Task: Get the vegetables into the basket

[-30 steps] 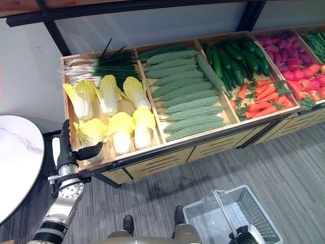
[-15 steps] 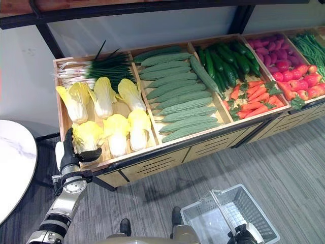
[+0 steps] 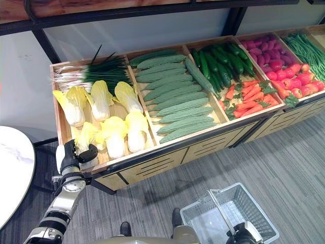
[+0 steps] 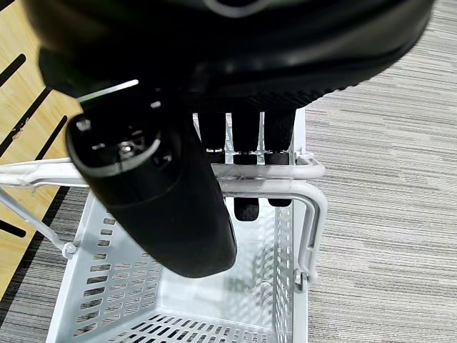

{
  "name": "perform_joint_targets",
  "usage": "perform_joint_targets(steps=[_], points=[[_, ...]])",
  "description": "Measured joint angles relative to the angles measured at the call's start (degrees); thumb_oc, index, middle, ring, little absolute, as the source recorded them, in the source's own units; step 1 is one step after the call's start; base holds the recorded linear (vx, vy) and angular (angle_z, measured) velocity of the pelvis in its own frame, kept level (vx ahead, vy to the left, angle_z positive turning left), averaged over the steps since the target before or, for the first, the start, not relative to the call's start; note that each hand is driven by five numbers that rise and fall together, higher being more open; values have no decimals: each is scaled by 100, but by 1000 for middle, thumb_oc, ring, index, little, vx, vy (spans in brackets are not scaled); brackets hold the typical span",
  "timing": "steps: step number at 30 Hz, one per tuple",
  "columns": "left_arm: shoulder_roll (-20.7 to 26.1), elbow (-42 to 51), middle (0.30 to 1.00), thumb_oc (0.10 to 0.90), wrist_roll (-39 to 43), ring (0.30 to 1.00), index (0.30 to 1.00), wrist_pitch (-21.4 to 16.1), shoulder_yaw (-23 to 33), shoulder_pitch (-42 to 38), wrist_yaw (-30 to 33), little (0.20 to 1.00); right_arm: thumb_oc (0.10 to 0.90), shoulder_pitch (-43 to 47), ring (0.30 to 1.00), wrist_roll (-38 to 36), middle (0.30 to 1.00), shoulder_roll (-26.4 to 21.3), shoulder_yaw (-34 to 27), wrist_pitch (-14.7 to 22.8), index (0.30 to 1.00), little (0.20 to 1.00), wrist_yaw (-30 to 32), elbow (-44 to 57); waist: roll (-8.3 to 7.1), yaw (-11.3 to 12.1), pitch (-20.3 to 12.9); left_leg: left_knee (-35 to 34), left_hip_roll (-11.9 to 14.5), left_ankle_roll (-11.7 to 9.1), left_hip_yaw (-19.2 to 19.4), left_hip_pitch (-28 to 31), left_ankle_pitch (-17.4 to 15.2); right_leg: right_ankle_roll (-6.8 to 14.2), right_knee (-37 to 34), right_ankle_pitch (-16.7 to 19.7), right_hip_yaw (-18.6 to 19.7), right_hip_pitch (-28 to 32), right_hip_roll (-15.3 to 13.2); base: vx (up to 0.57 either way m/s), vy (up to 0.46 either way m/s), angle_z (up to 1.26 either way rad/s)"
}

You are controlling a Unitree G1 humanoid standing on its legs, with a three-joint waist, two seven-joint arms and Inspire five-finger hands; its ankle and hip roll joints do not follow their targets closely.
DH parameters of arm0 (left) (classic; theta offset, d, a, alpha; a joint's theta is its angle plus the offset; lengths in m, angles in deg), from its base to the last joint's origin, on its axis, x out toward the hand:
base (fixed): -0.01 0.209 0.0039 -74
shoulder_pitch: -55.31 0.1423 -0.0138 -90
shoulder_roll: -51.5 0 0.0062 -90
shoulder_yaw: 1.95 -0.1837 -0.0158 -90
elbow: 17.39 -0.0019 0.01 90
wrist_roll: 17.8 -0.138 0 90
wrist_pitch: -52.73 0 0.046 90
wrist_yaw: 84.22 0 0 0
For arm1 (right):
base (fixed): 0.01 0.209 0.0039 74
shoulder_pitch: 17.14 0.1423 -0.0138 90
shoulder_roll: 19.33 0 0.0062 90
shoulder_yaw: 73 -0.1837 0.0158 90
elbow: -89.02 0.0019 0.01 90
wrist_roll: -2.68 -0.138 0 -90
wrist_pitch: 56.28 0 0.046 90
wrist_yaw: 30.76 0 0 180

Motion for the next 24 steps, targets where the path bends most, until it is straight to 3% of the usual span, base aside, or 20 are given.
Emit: perform_joint_targets(steps=[6, 10, 14, 17, 19, 20, 24], points=[[-27, 1554, 300, 400, -14, 300, 300, -74, 52, 351, 162, 300, 400, -59, 300, -4, 300, 8, -5, 14, 300, 300, -3, -30, -4, 71, 2, -5, 5, -5, -58, 4, 2, 44, -2, -32, -50, 38, -3, -8, -11, 3], [-193, 2281, 300, 400, -62, 300, 300, -514, 270, 333, 809, 300, 400, -66, 300, -12, 300, 46, -4, 45, 300, 300, 1, -112, -7, 110, 2, -5, 7, 7, -80, 16, -5, 56, -4, -42, -58, 58, -1, -1, -4, 1], [-197, 2605, 300, 400, 273, 300, 300, -902, 323, 382, 792, 300, 400, -99, 300, -60, 300, 48, -10, 78, 300, 300, 8, -151, -7, 165, 3, -5, 3, 22, -106, 14, -12, 56, -4, -41, -64, 68, -5, -3, 8, 2], [-117, 2746, 300, 400, 1220, 300, 300, -1211, 305, 611, 89, 300, 400, -101, 300, -103, 300, 53, -15, 84, 300, 300, 6, -139, -9, 161, 4, -4, 1, 23, -114, 13, -13, 58, -4, -43, -70, 71, -6, 0, 0, 0], [-133, 2750, 300, 400, 2396, 300, 300, -1416, 224, 813, -587, 300, 400, -97, 300, -112, 300, 48, -19, 83, 300, 300, -26, -111, -5, 149, 3, -4, -7, 18, -111, 35, -10, 64, -4, -48, -61, 81, -12, 0, 0, 0], [-203, 2747, 300, 400, 3187, 300, 300, -1437, 139, 939, -929, 300, 400, -98, 300, -112, 300, 50, -20, 81, 300, 300, -55, -111, -6, 150, 3, -4, -12, 3, -108, 57, -2, 70, -6, -53, -54, 102, -16, 0, 0, 0], [-205, 2748, 300, 400, 4709, 300, 300, -1415, -388, 1212, -1812, 300, 400, -95, 300, -107, 300, 51, -26, 79, 300, 300, -160, -102, -7, 147, 8, -5, -25, 10, -98, 69, -8, 72, -22, -56, -43, 106, -28, 24, 14, -1]])
